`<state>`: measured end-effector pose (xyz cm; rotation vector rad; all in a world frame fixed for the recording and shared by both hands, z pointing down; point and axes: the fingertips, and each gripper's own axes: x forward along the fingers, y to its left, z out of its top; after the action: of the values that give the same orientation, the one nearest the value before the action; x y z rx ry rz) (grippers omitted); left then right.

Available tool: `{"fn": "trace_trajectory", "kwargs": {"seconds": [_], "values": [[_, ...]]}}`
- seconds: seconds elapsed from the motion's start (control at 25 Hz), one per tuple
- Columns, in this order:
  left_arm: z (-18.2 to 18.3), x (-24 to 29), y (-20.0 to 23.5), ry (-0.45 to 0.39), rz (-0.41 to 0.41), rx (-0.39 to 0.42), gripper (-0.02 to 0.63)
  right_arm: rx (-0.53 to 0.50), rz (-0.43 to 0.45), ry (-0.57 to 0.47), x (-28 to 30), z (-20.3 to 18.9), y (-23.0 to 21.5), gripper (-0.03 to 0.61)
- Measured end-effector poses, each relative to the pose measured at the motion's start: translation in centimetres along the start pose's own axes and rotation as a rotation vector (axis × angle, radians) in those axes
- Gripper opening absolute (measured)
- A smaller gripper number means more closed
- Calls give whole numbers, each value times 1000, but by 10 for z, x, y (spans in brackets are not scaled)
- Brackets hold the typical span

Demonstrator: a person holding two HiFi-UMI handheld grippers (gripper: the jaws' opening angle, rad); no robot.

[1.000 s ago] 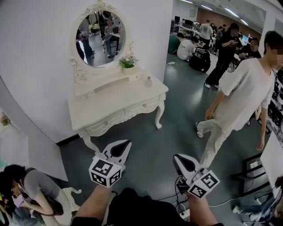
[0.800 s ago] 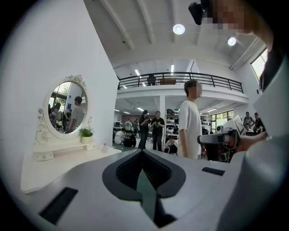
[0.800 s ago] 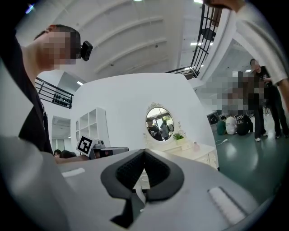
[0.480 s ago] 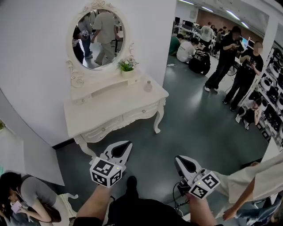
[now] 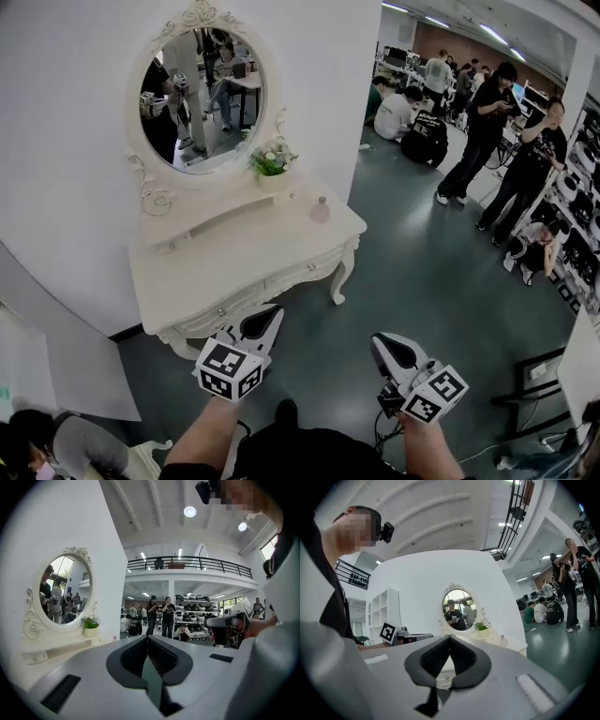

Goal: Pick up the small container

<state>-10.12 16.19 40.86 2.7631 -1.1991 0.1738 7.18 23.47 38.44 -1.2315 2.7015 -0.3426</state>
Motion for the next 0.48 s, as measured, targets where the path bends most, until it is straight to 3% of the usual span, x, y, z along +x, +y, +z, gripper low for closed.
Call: {"fn": "trace_trajectory", "kwargs": {"seconds": [0.12, 0.48], "values": [[-11, 20, -14, -3, -1, 12, 6, -10, 6, 3, -12, -8, -20, 11], [-11, 37, 45, 9, -17, 15, 6, -37, -8, 16, 53, -10, -32, 11]]}}
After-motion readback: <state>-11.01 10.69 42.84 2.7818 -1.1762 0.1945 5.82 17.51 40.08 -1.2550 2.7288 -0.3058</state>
